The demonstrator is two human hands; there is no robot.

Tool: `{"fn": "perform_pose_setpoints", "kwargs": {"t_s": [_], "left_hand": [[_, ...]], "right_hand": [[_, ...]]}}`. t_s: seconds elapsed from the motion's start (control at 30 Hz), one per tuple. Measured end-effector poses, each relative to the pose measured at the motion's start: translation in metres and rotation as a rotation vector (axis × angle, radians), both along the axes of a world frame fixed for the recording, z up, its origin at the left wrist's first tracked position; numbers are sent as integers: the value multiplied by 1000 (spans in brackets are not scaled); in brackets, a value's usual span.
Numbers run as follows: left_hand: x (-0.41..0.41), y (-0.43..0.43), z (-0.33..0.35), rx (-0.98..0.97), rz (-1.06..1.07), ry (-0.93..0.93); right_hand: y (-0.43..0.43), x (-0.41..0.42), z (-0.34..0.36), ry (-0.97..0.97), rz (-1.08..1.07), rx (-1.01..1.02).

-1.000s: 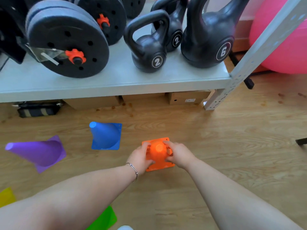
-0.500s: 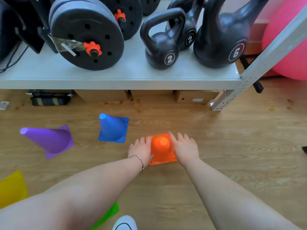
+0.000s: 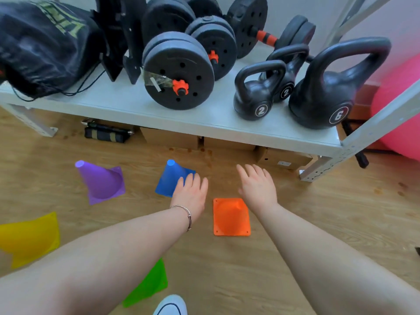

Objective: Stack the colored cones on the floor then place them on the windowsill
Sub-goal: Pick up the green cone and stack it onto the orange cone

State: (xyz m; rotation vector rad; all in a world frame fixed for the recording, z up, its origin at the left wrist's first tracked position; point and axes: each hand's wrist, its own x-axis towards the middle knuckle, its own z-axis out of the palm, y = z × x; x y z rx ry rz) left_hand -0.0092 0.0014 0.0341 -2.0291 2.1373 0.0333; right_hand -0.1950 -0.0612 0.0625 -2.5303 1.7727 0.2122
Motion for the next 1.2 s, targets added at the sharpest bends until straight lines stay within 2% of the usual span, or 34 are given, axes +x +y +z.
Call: {"fn": "perform_pose_setpoints", "kwargs": {"t_s": [0.23, 0.37, 0.47, 0.6, 0.67, 0.8, 0.93, 1.07, 1.2], "left_hand": [[104, 48, 62, -116, -81, -62], [175, 112, 64, -64, 78, -162], [202, 161, 36, 55, 238, -179], [188, 209, -15, 223, 328, -81], [173, 222, -31, 277, 398, -4], [149, 239, -55, 452, 420, 80], [135, 240, -63, 543, 470, 211], [130, 231, -69, 554, 558, 356], [132, 218, -67, 458, 601, 485]], "right_hand": [[23, 93, 8, -149, 247, -21], [61, 134, -15, -158, 375, 7], [92, 154, -37, -144, 425, 83], [137, 166, -59, -118, 445, 313], [154, 167, -69, -39, 486, 423], [174, 172, -87, 47, 554, 533], [189, 179, -97, 27, 563, 642], [189, 178, -99, -9, 497, 746], [170, 170, -90, -90, 428, 771]]}}
